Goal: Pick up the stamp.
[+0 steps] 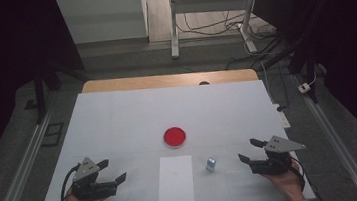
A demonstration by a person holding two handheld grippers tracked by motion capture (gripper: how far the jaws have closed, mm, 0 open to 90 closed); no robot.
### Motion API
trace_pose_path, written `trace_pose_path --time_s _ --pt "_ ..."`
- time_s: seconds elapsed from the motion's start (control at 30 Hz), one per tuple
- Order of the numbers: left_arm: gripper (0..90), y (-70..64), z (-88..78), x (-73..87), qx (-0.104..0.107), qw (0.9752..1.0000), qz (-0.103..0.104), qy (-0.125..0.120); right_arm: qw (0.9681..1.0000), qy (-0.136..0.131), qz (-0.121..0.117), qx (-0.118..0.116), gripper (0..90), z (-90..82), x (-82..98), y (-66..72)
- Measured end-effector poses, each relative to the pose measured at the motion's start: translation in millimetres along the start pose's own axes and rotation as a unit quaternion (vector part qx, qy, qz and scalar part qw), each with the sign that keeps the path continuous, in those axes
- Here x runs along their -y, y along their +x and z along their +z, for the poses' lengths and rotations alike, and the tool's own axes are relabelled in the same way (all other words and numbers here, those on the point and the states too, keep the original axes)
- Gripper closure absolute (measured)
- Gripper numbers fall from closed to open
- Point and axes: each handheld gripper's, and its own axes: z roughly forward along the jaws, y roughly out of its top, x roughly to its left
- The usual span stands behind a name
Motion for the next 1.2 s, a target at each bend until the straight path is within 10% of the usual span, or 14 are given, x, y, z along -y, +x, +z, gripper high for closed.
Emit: trace_pose_path --time_s 0.77,1.2 --pt "19.1 0.6 5.9 -4.3 0.014 0.9998 -0.008 0.010 0.9996 -0.012 0.003 -0.024 28.9 3.8 -13.7 7.8" --pt "19.1 -2.3 5.3 -5.3 0.015 0.9998 -0.003 0.011 0.9973 -0.016 -0.005 -0.071 29.0 15.0 -34.2 34.4"
